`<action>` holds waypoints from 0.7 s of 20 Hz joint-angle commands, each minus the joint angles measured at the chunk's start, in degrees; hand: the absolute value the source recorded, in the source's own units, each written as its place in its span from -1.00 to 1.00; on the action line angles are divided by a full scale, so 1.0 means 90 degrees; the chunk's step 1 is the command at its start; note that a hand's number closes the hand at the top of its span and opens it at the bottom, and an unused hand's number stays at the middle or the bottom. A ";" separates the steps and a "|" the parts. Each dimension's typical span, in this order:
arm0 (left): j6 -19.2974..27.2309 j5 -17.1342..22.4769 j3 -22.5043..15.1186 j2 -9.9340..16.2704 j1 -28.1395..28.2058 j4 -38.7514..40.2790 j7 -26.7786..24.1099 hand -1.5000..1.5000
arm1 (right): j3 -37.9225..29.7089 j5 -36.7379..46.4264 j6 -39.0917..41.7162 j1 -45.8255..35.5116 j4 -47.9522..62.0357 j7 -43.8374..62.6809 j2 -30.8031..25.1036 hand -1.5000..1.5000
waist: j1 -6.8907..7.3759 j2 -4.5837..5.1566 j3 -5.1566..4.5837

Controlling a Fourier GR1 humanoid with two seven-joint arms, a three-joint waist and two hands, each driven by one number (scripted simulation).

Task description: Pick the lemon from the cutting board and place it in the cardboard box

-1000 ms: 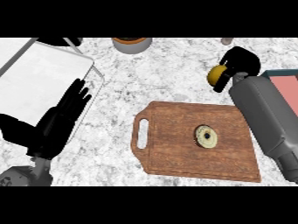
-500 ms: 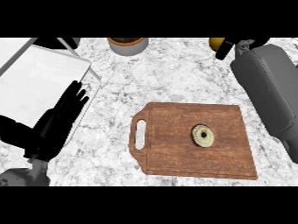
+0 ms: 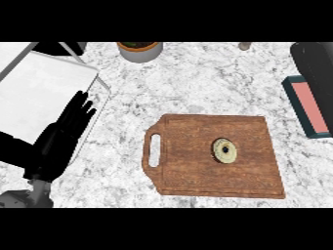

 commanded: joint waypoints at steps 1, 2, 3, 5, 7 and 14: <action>-0.0154 -0.0045 0.0832 0.0768 0.0383 0.0528 -0.0126 0.00 | -0.0304 -0.0001 0.0274 -0.0207 -0.0081 0.0169 -0.0484 1.00 | 0.0045 0.0022 -0.0010; -0.0034 0.0010 0.0956 0.0793 0.0180 0.0411 0.0016 0.00 | -0.0372 0.0042 -0.0038 -0.0060 0.0239 0.0064 -0.0474 1.00 | 0.0124 0.0064 -0.0005; -0.0128 -0.0086 0.0763 0.0679 0.0526 0.0489 -0.0277 0.00 | -0.0274 0.0011 0.0328 0.0082 -0.0157 0.0196 -0.0455 1.00 | 0.0022 0.0009 -0.0010; 0.0100 -0.0125 0.0747 0.0606 0.0208 0.0403 -0.0029 0.00 | -0.0335 0.0021 0.0117 0.0338 0.0079 -0.0186 -0.0643 1.00 | 0.0043 0.0047 -0.0002; 0.0007 -0.0092 0.0772 0.0719 0.0465 0.0252 -0.0104 0.00 | -0.0333 -0.0022 0.0265 0.0532 -0.0065 -0.0307 -0.0782 1.00 | 0.0043 0.0021 -0.0003; -0.0105 -0.0063 0.0710 0.0777 0.0561 0.0219 -0.0139 0.00 | -0.0636 -0.0187 -0.0237 0.1083 0.0058 -0.1119 -0.1173 1.00 | 0.0090 0.0042 0.0000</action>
